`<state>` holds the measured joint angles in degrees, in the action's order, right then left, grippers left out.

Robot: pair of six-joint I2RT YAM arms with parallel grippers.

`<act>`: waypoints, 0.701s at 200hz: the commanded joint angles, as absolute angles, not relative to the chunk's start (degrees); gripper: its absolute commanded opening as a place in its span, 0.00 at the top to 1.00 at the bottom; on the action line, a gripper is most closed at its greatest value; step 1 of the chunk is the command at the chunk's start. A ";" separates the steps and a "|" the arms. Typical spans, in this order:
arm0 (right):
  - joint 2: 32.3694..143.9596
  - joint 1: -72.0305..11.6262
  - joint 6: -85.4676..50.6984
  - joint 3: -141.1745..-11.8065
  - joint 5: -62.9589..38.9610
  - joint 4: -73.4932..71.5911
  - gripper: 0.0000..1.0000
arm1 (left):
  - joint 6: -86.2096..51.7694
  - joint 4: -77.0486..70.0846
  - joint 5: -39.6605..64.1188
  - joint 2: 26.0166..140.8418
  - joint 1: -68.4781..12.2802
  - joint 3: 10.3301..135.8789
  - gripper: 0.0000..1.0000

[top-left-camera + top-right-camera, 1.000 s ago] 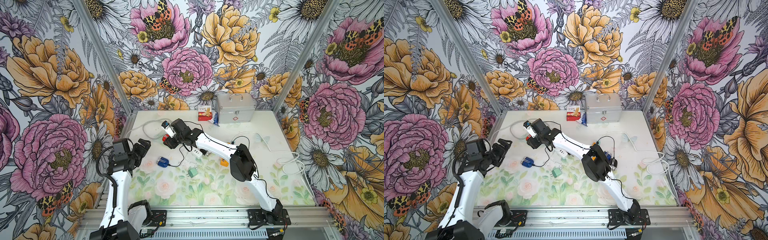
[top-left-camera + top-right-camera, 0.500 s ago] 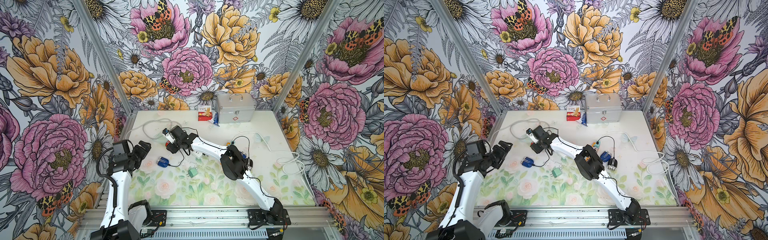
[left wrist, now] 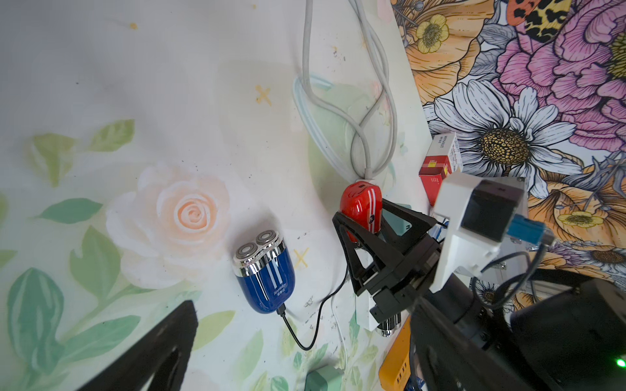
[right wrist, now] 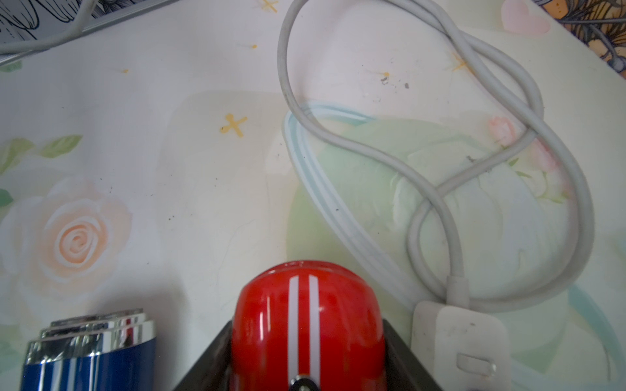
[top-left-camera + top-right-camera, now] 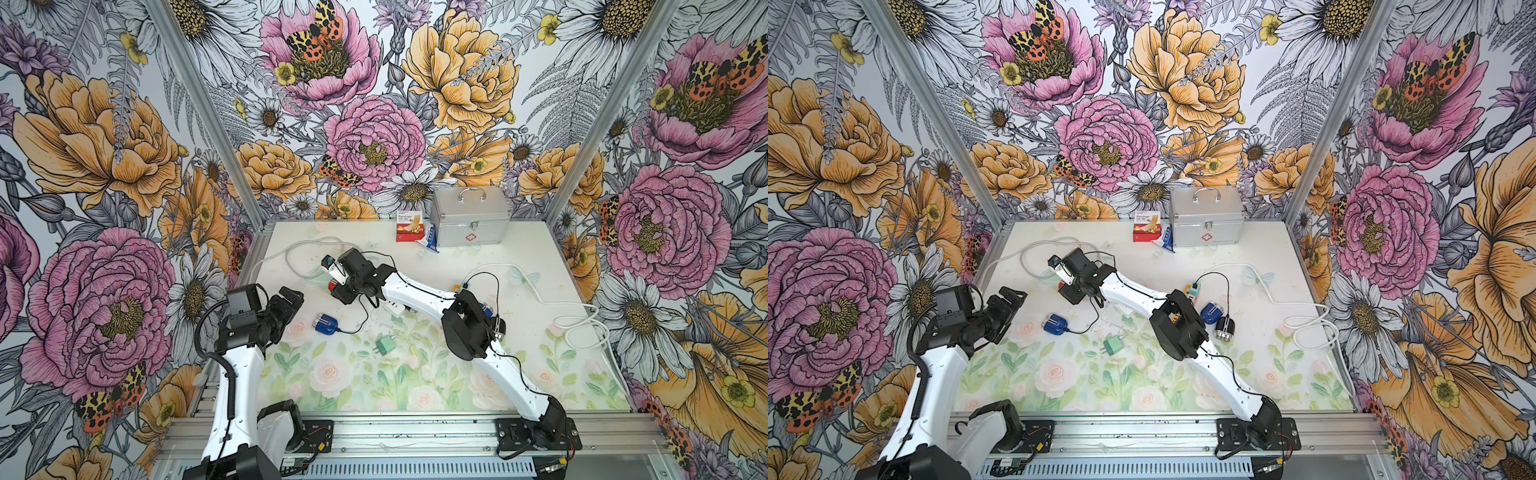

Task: Unplug the electric shaver
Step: Place the electric shaver at the center of the board.

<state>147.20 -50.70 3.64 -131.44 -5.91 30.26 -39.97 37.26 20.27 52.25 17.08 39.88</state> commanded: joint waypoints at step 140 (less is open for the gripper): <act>145.52 -50.84 17.49 -129.28 -12.11 31.41 0.58 | -38.47 38.67 21.22 44.88 17.53 35.95 0.02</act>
<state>147.20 -50.68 13.98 -130.32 -10.83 31.11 -39.00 38.44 20.25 46.48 17.08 37.04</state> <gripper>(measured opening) 0.599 0.985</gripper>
